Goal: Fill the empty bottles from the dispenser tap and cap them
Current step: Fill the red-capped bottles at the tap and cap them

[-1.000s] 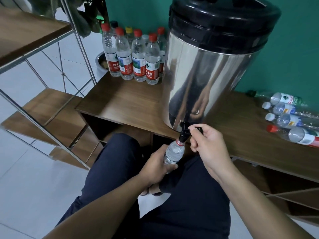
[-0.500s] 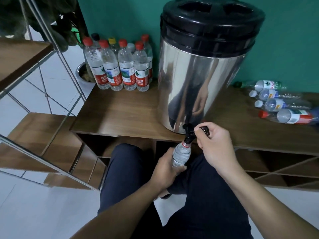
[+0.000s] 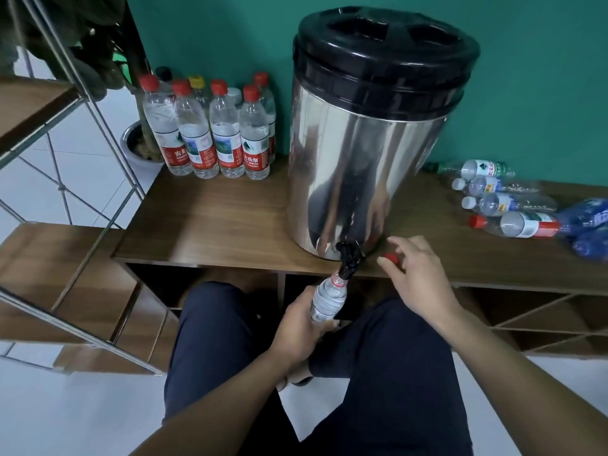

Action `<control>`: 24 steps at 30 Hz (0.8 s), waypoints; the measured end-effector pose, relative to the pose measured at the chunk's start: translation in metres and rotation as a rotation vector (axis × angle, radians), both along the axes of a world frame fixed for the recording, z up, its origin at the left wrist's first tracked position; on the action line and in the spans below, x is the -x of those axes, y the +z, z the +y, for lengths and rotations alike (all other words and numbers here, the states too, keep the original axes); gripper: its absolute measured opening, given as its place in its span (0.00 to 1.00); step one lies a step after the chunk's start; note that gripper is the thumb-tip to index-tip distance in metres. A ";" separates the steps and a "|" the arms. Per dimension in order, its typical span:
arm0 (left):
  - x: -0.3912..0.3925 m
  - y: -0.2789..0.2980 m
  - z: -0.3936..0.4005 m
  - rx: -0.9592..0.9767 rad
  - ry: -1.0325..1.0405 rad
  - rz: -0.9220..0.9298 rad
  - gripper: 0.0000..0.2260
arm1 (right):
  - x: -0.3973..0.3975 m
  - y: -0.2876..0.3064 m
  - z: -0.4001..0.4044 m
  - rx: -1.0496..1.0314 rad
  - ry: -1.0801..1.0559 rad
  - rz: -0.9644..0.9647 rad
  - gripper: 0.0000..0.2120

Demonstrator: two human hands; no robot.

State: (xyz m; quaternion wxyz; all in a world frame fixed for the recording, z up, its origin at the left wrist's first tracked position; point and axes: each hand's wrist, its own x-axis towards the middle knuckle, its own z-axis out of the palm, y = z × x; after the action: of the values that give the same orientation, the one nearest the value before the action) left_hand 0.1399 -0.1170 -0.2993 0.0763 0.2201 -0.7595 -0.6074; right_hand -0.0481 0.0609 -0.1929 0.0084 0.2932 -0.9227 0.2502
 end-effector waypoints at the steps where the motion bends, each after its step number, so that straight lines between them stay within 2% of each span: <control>1: -0.001 -0.001 0.001 -0.006 0.004 -0.003 0.23 | 0.007 -0.003 0.001 -0.070 0.006 -0.024 0.27; 3: -0.003 -0.003 0.000 0.006 0.013 -0.011 0.23 | 0.015 -0.007 0.000 -0.159 0.011 -0.061 0.31; 5: -0.005 -0.003 0.000 0.026 0.014 -0.011 0.23 | 0.019 -0.013 -0.004 -0.198 0.003 -0.064 0.30; 11: -0.018 0.003 0.000 0.047 0.019 -0.026 0.24 | 0.022 -0.016 -0.007 -0.137 -0.010 -0.044 0.10; 14: -0.027 0.009 0.002 0.067 0.002 -0.017 0.25 | 0.007 -0.004 0.000 -0.014 0.022 -0.063 0.09; 18: -0.043 0.022 0.007 0.088 -0.035 0.018 0.27 | -0.061 0.028 0.019 0.201 0.187 -0.223 0.05; 24: -0.064 0.056 0.017 0.103 -0.072 0.049 0.28 | -0.129 0.058 0.021 0.343 0.306 -0.258 0.07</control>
State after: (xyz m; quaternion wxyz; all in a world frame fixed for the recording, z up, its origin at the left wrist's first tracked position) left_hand 0.2037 -0.1000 -0.2436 0.0845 0.1733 -0.7951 -0.5750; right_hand 0.0810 0.0823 -0.1348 -0.0974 0.3892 -0.8052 0.4368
